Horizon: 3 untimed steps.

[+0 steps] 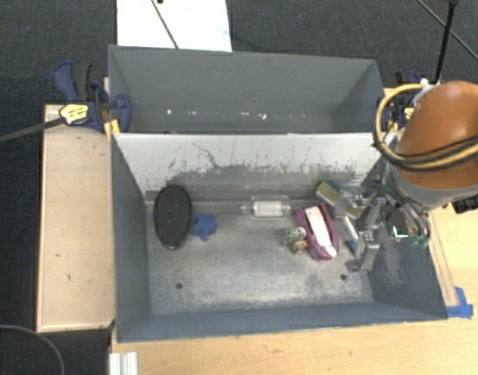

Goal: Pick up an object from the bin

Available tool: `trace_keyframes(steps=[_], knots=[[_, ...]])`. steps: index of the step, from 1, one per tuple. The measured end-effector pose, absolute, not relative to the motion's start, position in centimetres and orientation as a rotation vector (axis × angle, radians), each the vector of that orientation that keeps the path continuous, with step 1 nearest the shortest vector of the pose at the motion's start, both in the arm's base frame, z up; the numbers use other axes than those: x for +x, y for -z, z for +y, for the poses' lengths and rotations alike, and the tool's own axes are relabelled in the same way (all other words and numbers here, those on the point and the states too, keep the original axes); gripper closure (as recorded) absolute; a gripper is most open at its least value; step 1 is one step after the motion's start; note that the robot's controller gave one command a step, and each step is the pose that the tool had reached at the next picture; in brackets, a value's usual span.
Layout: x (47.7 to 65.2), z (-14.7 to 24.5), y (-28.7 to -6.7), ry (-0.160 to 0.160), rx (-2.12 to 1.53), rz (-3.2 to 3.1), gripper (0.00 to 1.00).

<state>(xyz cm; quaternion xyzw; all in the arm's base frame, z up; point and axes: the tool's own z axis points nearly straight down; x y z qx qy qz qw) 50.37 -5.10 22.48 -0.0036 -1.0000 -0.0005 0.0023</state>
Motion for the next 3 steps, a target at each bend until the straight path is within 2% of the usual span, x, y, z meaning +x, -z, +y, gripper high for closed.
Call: trace_keyframes(steps=[1, 2, 3], knots=[[54.5, -0.7, -11.7, 0.003, 0.2, -3.132, 0.0], [56.3, -5.2, -7.4, 0.0, 0.231, -3.135, 0.0], [56.3, -5.1, -7.6, -0.001, 0.237, -3.135, 0.0]])
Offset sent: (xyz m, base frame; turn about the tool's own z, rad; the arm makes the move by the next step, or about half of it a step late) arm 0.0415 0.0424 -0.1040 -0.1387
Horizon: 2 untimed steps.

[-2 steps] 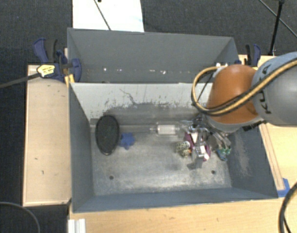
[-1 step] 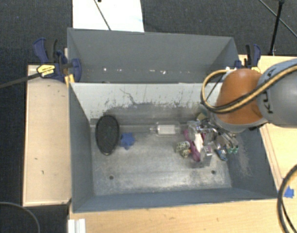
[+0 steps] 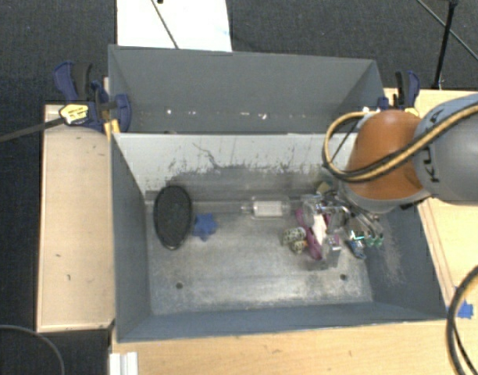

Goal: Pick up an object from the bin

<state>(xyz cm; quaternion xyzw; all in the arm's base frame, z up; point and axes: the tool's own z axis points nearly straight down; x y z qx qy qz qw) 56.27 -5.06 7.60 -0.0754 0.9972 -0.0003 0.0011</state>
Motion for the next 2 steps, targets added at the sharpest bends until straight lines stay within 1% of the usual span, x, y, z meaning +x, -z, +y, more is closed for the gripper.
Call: trace_keyframes(steps=[2], knots=[[56.27, -5.06, -7.6, 0.001, -0.239, 3.13, 0.0]])
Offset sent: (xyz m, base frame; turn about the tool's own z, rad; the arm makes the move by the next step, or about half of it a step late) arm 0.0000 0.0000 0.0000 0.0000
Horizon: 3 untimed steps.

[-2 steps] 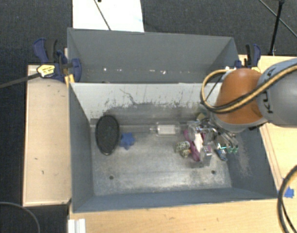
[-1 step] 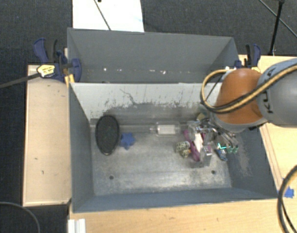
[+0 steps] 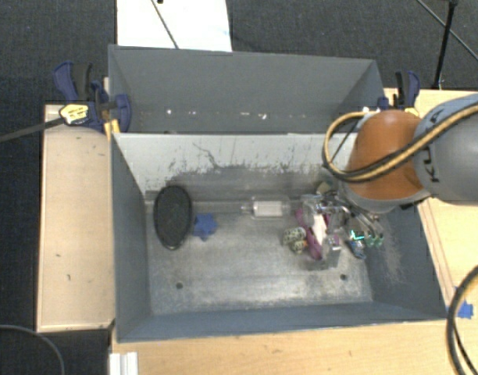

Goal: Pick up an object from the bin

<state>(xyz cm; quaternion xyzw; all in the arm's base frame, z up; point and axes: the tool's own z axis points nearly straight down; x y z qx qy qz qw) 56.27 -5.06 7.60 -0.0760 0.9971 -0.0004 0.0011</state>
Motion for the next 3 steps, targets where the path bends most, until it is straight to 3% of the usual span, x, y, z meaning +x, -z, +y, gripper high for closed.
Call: trace_keyframes(steps=[1, 2, 3], knots=[[55.7, -4.0, -7.1, -0.001, -1.385, 2.818, 0.0], [55.6, -4.0, -7.0, -0.002, -1.38, 2.821, 1.0], [56.9, -4.4, -22.7, 0.006, -1.353, 2.826, 1.0]])
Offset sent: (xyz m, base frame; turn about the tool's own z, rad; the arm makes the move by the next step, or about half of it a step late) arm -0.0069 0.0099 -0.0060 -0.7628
